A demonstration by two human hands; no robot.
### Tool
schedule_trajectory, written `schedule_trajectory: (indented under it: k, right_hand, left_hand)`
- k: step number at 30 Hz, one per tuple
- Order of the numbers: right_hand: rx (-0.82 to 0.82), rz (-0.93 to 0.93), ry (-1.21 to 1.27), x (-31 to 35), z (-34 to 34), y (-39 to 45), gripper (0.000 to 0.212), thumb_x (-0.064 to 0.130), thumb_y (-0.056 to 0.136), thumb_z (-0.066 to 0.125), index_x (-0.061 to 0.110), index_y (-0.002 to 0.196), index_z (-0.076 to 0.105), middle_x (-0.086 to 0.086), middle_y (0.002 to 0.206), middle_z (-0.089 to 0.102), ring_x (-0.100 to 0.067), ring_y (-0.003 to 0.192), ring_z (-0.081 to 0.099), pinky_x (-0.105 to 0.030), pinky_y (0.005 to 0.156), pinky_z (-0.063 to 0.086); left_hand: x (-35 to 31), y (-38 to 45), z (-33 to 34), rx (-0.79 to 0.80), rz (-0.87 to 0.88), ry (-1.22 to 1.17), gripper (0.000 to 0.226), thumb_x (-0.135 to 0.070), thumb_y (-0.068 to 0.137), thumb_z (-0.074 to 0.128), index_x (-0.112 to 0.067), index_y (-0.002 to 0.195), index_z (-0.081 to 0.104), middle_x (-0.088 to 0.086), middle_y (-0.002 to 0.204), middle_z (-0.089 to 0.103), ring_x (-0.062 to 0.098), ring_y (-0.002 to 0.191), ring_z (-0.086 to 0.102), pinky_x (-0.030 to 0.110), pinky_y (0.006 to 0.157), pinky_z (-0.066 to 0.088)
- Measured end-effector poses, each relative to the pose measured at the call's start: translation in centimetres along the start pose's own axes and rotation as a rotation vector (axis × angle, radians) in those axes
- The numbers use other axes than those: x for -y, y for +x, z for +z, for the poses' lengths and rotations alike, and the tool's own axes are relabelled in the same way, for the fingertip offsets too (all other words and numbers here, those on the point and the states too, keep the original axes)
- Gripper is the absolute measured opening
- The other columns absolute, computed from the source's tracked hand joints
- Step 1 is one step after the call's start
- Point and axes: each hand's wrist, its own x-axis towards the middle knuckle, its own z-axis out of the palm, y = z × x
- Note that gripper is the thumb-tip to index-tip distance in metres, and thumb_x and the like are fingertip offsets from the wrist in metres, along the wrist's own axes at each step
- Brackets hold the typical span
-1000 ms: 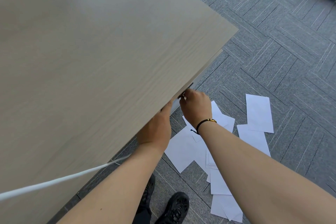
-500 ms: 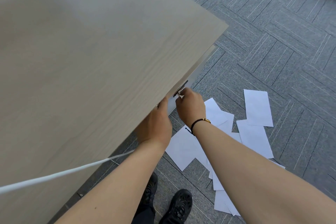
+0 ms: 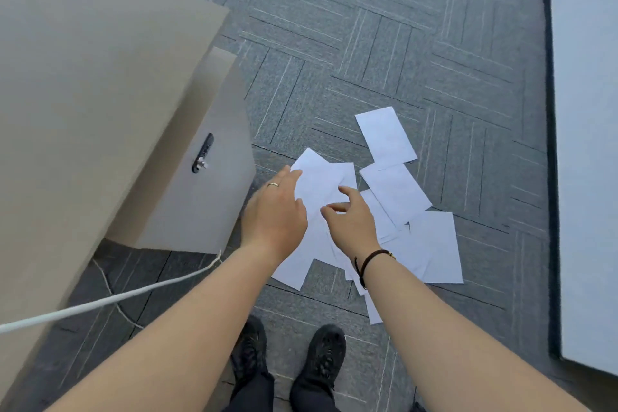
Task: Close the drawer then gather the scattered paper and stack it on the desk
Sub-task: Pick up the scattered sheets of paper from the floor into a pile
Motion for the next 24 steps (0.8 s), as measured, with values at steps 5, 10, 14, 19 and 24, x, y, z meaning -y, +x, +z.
schedule_trajectory:
  k: [5, 10, 14, 19, 24]
  right_hand:
    - [-0.087, 0.157, 0.119, -6.8, -5.1, -0.8, 0.059, 0.023, 0.088, 0.063, 0.026, 0.142, 0.04, 0.006, 0.109, 0.067, -0.004, 0.093, 0.059, -0.019, 0.065, 0.041]
    - [-0.124, 0.292, 0.201, -14.0, -8.3, -0.7, 0.069, 0.023, 0.085, 0.069, 0.026, 0.145, 0.036, -0.001, 0.12, 0.063, -0.018, 0.109, 0.059, -0.032, 0.09, 0.047]
    - [-0.16, 0.363, 0.244, -19.7, -10.4, 0.1, 0.068, 0.024, 0.086, 0.068, 0.023, 0.146, 0.036, -0.002, 0.117, 0.064, -0.019, 0.105, 0.06, -0.035, 0.094, 0.048]
    - [-0.154, 0.429, 0.283, -25.3, -12.8, 0.6, 0.067, 0.022, 0.087, 0.066, 0.021, 0.146, 0.036, -0.006, 0.111, 0.066, -0.023, 0.1, 0.064, -0.035, 0.09, 0.05]
    - [-0.147, 0.422, 0.261, -29.4, -14.2, 3.0, 0.062, 0.024, 0.088, 0.065, 0.02, 0.143, 0.038, 0.005, 0.098, 0.062, -0.019, 0.098, 0.062, -0.034, 0.089, 0.049]
  left_hand:
    - [-2.7, -0.2, 4.7, 0.071, -0.034, -0.007, 0.047, -0.022, 0.093, 0.048, -0.024, 0.14, 0.049, -0.002, 0.146, 0.054, 0.025, 0.123, 0.057, 0.039, 0.095, 0.044]
    - [-5.5, -0.3, 10.7, 0.089, -0.051, 0.046, 0.046, -0.025, 0.093, 0.049, -0.02, 0.139, 0.051, 0.006, 0.141, 0.057, 0.027, 0.124, 0.057, 0.04, 0.099, 0.042]
    - [-7.6, -0.5, 15.7, 0.144, -0.024, 0.078, 0.046, -0.028, 0.095, 0.048, -0.021, 0.141, 0.049, 0.005, 0.143, 0.055, 0.027, 0.125, 0.055, 0.041, 0.098, 0.042]
    - [-9.2, -1.3, 20.4, 0.197, -0.056, 0.084, 0.047, -0.029, 0.096, 0.048, -0.022, 0.143, 0.046, 0.003, 0.147, 0.049, 0.026, 0.127, 0.053, 0.041, 0.094, 0.044]
    - [-9.8, 0.2, 26.3, 0.22, -0.105, -0.029, 0.046, -0.03, 0.095, 0.049, -0.023, 0.141, 0.048, 0.002, 0.146, 0.047, 0.022, 0.122, 0.053, 0.035, 0.086, 0.044]
